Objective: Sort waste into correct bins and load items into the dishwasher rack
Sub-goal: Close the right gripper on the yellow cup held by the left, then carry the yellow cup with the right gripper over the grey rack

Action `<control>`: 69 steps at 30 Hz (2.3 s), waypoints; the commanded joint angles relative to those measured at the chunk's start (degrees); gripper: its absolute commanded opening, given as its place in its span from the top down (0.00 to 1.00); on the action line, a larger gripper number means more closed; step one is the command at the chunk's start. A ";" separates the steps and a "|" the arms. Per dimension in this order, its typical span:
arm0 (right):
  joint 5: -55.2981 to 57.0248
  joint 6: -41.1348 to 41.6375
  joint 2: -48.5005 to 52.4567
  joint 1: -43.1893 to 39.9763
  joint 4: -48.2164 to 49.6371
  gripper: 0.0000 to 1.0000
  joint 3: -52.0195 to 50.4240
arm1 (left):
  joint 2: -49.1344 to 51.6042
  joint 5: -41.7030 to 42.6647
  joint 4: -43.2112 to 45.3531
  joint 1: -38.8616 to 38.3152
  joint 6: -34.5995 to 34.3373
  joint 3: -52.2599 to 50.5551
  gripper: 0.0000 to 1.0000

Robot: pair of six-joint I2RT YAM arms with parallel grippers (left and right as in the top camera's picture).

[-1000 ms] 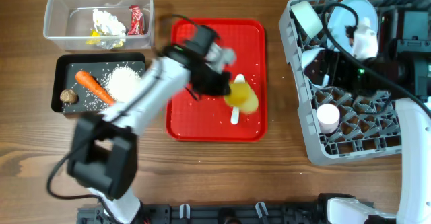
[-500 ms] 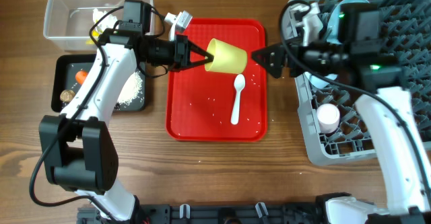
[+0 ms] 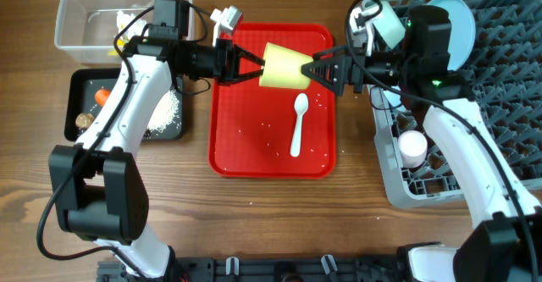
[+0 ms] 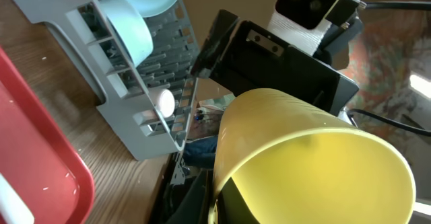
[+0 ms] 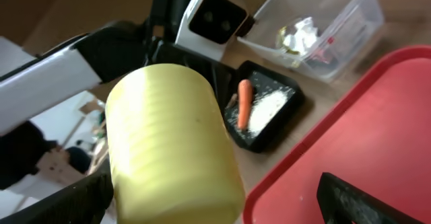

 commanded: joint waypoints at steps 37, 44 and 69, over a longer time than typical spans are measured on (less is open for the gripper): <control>-3.02 5.84 1.64 6.60 7.67 0.40 -0.33 | -1.01 -0.52 1.68 -0.11 0.09 0.61 0.47; 1.75 5.60 1.64 6.60 5.33 0.44 -0.33 | -1.01 -7.61 1.66 -0.11 0.09 0.61 0.19; 50.38 -0.55 -8.15 6.03 -46.23 0.36 12.31 | -1.01 -51.30 -4.66 -0.11 0.07 0.61 0.07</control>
